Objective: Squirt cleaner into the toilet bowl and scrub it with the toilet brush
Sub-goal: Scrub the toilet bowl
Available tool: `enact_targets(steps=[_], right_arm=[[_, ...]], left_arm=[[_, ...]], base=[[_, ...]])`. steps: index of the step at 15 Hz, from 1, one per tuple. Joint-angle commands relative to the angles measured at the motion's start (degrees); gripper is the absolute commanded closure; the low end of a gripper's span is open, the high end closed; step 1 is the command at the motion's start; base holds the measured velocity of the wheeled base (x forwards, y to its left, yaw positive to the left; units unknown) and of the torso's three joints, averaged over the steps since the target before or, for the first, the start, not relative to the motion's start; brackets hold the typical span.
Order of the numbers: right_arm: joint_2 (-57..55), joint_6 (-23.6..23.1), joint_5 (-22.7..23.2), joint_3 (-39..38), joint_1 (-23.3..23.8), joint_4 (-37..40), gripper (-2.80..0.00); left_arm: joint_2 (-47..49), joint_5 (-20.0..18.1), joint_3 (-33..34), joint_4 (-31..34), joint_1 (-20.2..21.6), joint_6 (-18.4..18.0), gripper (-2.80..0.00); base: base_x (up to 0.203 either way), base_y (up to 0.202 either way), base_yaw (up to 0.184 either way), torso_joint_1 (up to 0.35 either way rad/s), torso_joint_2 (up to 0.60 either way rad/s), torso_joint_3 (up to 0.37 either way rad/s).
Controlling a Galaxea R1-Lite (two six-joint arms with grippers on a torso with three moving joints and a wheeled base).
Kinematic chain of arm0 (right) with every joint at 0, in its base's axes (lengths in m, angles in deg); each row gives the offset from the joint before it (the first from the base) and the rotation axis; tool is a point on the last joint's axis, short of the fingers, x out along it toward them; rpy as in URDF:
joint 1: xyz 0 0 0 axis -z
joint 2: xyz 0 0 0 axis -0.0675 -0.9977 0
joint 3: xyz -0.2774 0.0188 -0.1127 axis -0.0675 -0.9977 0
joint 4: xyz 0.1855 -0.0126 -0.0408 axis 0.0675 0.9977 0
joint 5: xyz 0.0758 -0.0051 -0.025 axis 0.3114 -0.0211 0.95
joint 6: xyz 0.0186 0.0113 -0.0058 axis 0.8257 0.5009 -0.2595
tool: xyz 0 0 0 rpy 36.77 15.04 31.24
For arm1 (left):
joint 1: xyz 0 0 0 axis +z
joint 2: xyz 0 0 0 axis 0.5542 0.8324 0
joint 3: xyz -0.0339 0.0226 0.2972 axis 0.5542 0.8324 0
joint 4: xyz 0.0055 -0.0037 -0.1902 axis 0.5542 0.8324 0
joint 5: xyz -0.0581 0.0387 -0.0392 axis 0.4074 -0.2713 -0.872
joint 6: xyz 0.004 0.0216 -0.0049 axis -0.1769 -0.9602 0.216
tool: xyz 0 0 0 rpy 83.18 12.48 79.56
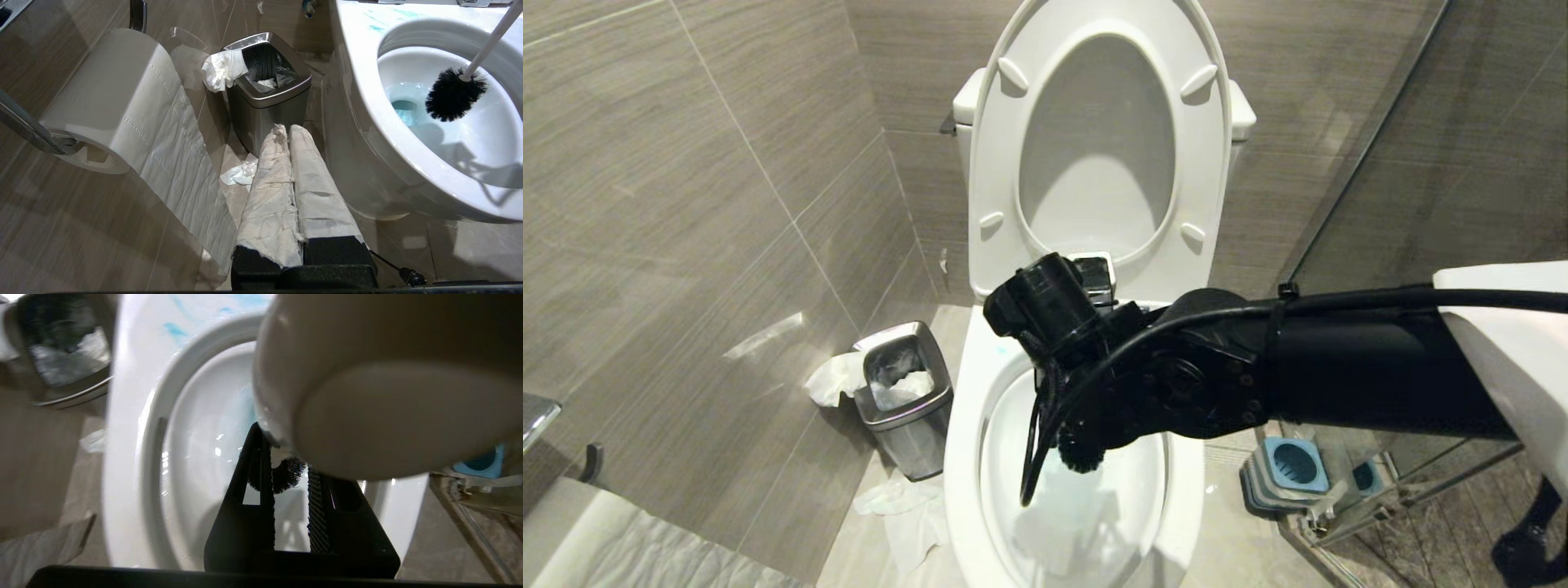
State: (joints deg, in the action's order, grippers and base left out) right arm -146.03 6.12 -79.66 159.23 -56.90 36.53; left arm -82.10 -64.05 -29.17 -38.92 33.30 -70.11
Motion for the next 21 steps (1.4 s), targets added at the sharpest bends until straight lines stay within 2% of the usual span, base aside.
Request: enact_targets(steps=[1, 3, 5, 8, 13, 18, 21], right_arm=[[1.7, 0.8, -0.2, -0.4, -4.2, 0.1, 0.0], [0.2, 1.3, -0.1, 0.3, -5.6, 0.0, 0.0], [-1.9, 1.0, -0.6, 4.8, -5.2, -0.1, 0.0], [-5.4, -2.4, -2.6, 12.3, -0.8, -0.2, 0.0], [-8.2, -2.8, -1.4, 12.3, 1.1, -0.3, 0.0], [-16.5, -0.4, -1.2, 12.3, 3.4, -3.3, 0.0], [-14.3, -0.4, -0.6, 12.2, 3.5, -3.4, 0.0]], left_arm=[[0.1, 0.0, 0.1, -0.1, 0.0, 0.0, 0.0], [0.1, 0.0, 0.1, 0.0, 0.0, 0.0, 0.0], [0.1, 0.0, 0.1, 0.0, 0.0, 0.0, 0.0], [0.1, 0.0, 0.1, 0.0, 0.1, 0.0, 0.0], [0.1, 0.0, 0.1, 0.0, 0.0, 0.0, 0.0], [0.1, 0.0, 0.1, 0.0, 0.0, 0.0, 0.0], [0.1, 0.0, 0.1, 0.0, 0.0, 0.0, 0.0]], base=[[0.0, 0.0, 0.0, 0.0, 0.0, 0.0], [0.0, 0.0, 0.0, 0.0, 0.0, 0.0], [0.0, 0.0, 0.0, 0.0, 0.0, 0.0], [0.0, 0.0, 0.0, 0.0, 0.0, 0.0], [0.0, 0.0, 0.0, 0.0, 0.0, 0.0], [0.0, 0.0, 0.0, 0.0, 0.0, 0.0], [0.0, 0.0, 0.0, 0.0, 0.0, 0.0]])
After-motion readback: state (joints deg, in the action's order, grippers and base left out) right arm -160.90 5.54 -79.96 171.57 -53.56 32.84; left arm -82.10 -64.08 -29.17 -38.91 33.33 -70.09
